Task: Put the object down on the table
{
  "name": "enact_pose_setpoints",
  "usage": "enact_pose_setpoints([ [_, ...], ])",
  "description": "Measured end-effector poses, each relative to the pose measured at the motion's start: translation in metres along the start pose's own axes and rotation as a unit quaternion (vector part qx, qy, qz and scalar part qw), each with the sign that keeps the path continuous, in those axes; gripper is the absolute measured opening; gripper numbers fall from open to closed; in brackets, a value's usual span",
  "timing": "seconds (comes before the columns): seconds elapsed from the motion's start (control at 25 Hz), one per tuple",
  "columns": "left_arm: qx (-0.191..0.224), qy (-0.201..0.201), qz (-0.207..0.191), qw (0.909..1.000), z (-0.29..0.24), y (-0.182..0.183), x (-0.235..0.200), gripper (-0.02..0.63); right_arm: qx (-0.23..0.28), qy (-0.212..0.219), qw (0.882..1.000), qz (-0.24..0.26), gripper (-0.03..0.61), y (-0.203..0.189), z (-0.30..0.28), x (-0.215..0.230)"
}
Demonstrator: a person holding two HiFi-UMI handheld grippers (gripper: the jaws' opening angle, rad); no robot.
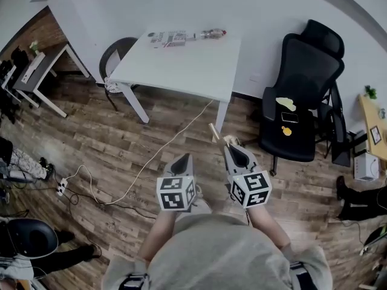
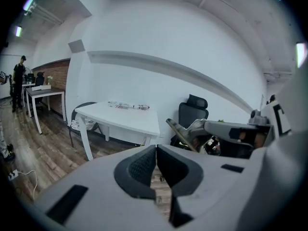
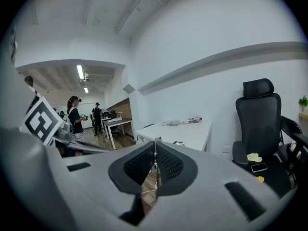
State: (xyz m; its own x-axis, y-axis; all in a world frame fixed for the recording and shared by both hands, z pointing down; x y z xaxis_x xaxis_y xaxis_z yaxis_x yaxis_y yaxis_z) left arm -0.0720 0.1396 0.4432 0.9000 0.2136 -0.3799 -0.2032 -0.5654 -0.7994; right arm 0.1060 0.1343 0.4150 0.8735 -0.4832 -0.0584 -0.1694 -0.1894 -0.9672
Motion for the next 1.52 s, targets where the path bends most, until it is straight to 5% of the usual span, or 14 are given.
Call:
enact_pose_setpoints([
  [0.8,-0.016,-0.031,-0.007,0.9994,-0.120,0.103,-0.079,0.011,-0.007,-0.031,0.999,0.000,0.012,0.040,-0.160,0.034],
  [1.52,-0.039,-0.015,0.003,0.9991,-0.171,0.120,-0.112,0.011,-0.017,-0.044,0.999,0.009,0.012,0.041,-0.220,0.072],
])
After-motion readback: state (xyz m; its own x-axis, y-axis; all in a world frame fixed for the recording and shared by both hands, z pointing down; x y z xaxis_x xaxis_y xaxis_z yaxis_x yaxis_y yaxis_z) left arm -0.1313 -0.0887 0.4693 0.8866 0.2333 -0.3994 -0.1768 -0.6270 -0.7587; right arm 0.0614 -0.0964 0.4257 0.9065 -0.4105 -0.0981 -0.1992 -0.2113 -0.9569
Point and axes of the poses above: the fingertips, and each gripper's own axes: z backward along the fingers, x to its right, y out of its top, the point moved 7 cm from there along z, backward along the fingers, and after that the axes turned 11 degrees about z, right-handed, at the moved point
